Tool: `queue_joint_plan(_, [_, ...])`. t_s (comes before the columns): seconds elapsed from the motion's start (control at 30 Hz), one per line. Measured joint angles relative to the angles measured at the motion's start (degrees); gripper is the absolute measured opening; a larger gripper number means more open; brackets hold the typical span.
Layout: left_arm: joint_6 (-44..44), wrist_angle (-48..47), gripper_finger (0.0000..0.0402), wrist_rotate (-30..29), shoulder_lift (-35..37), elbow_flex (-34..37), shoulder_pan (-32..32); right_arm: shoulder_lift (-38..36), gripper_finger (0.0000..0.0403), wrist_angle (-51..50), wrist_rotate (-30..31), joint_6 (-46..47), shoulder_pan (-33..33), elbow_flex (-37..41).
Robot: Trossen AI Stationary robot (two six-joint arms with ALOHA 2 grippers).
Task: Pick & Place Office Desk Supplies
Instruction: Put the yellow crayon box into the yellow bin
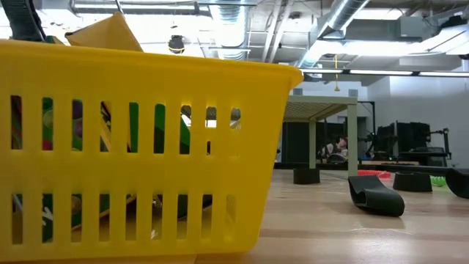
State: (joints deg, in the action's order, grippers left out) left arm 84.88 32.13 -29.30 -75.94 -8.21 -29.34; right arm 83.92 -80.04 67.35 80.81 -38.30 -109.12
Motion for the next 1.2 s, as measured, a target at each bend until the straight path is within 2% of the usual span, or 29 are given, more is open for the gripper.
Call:
queue_joint_plan(0.23, [-1.5, 1.1, 0.0, 1.6, 3.9, -0.1, 0.0, 0.0, 0.0077, 0.0, 0.1, -0.4, 0.0, 0.0])
queue_joint_plan(1.03, [-4.7, 1.4, 0.0, 5.4, 27.1, -0.3, 0.0, 0.0, 0.0077, 0.2, 2.7, -3.4, -1.1, 0.0])
queue_joint_plan(1.2, [-6.7, -2.3, 0.0, 6.5, 31.1, -0.3, 0.0, 0.0, 0.0077, -0.3, 3.2, -3.4, -2.1, 0.0])
